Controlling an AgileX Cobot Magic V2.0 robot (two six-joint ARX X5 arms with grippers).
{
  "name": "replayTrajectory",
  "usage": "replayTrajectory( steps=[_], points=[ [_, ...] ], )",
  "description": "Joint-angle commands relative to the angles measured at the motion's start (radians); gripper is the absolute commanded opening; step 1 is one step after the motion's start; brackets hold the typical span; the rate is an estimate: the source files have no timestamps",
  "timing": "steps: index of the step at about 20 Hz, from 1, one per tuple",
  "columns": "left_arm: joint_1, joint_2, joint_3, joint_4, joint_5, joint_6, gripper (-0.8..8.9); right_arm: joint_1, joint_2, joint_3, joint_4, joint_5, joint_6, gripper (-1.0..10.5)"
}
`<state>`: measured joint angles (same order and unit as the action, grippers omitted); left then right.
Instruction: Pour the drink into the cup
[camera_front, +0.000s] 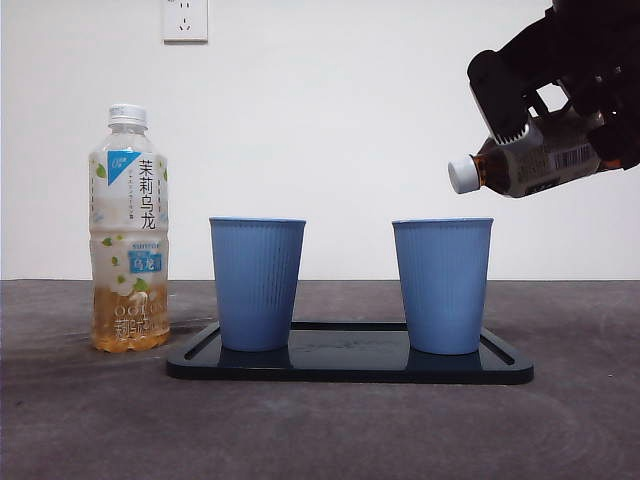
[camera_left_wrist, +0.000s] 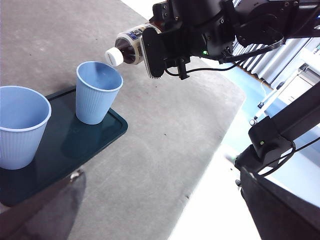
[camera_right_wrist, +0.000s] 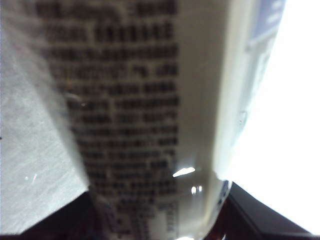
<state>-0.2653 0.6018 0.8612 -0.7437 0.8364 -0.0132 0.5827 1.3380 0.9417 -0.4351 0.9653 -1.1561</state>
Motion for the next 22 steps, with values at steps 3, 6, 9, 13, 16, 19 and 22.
replayTrajectory(
  steps=[3, 6, 9, 13, 16, 19, 22],
  points=[
    [-0.004, 0.004, 0.018, 0.006, 0.003, 0.001, 4.96, 0.011, 0.003, 0.029, 0.031, 0.034, 0.003, 1.9],
    [-0.004, 0.004, 0.018, 0.006, 0.003, 0.001, 4.96, 0.011, 0.003, 0.029, 0.031, 0.033, 0.005, 1.9],
    [-0.004, 0.004, 0.018, 0.005, 0.003, 0.001, 4.96, 0.011, 0.002, 0.029, 0.043, 0.029, 0.085, 1.9],
    [-0.003, 0.004, 0.018, 0.004, 0.003, 0.001, 4.96, 0.004, -0.033, 0.029, 0.016, -0.065, 0.320, 1.9],
    [-0.003, 0.004, 0.018, 0.004, 0.002, 0.001, 4.96, -0.003, -0.111, 0.029, -0.037, -0.207, 0.595, 1.9],
    [-0.003, 0.004, 0.018, 0.004, -0.008, 0.002, 4.96, -0.070, -0.209, 0.029, -0.064, -0.439, 0.912, 1.9],
    [-0.003, 0.004, 0.018, 0.004, -0.036, 0.002, 4.97, -0.165, -0.284, -0.012, 0.011, -0.659, 1.077, 1.9]
  ],
)
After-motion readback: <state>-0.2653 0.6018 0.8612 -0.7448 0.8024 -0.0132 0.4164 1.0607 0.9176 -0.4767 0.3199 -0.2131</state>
